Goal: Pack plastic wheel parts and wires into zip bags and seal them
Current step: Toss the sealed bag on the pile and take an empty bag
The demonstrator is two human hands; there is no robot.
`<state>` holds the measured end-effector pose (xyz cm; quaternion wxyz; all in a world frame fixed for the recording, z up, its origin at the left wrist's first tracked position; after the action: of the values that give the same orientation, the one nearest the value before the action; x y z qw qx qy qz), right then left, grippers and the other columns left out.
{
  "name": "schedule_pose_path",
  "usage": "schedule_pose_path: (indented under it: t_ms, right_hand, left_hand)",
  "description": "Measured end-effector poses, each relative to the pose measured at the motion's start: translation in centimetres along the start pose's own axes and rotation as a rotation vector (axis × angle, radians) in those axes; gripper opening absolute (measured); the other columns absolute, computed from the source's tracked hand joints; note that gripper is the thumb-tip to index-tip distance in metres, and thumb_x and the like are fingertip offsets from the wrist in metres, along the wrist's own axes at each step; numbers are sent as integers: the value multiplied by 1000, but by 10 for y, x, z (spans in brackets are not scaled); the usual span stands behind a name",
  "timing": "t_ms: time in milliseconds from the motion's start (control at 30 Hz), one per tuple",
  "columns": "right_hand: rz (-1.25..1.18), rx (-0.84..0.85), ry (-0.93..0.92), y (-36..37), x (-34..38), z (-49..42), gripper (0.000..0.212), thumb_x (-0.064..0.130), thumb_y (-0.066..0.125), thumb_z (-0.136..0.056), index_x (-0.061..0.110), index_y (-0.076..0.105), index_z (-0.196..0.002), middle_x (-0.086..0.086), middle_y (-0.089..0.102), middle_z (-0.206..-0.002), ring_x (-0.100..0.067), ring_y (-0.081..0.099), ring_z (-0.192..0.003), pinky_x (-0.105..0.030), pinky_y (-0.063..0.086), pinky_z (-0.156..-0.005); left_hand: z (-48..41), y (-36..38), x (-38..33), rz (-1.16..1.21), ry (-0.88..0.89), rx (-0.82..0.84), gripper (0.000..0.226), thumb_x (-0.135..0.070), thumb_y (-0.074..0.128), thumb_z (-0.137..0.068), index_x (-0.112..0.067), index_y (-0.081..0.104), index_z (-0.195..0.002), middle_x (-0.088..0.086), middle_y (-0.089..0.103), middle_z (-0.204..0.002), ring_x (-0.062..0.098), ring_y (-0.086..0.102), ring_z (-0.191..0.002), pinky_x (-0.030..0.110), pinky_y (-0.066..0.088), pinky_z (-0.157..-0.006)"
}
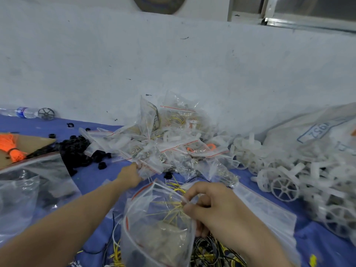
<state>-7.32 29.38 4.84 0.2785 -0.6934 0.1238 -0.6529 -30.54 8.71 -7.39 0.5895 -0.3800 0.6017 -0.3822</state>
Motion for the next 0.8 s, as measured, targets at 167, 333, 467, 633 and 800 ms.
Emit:
schedule_pose_path:
  t_ms: [167,333,467,633,800]
  right_hand:
    - [12,4,19,3,-2,-2,6,12,59,-89,15,61,-84,-3,61,-53,-10,56,-44,-27,51,-55]
    - [18,5,8,7,-1,-5,7,14,60,-89,17,60,-83,-1,60,-52,-10,56,-44,-24,50,-55]
    - [1,-1,0,3,-3,-4,11,12,59,-89,18,60,-79,-2,60,-52,-11,56,-45,-28,52,-56]
    - [-19,-25,-5,-3,-4,-5,6,10,58,-90,12,62,-86,-1,57,-51,-11,54,-44,-23,48,-52]
    - [-20,-72,-1,-7,-5,-5,7,8,58,-89,10,63,-85,0,54,-49,-11,55,-44,-24,48,-50]
  left_hand:
    - [-4,-7,-39,-306,251,-209,26,-21,51,-88,-13,66,-107,5,46,-134,29,42,-119,35,43,-89]
    - [-22,33,-53,-394,297,-56,41,-28,47,-94,-28,50,-134,-2,8,-159,25,12,-144,42,22,-110]
    - [-21,17,-66,-439,380,-209,31,-25,44,-91,-26,62,-116,5,43,-144,23,39,-132,37,27,-104]
    - [0,-66,-75,235,350,-517,18,-5,53,-89,-2,70,-93,15,68,-100,31,62,-88,29,43,-76]
    - [62,-168,-115,688,540,-608,30,2,56,-87,-22,63,-102,-7,60,-109,2,58,-86,20,43,-80]
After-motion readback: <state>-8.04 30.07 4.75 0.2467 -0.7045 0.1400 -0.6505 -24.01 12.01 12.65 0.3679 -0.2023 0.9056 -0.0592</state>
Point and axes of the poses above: each hand's wrist, its own z-axis away from the middle knuckle, its own y-axis out of the palm, x = y × z, the point moved 10 cm from there along -z, towards the middle knuckle
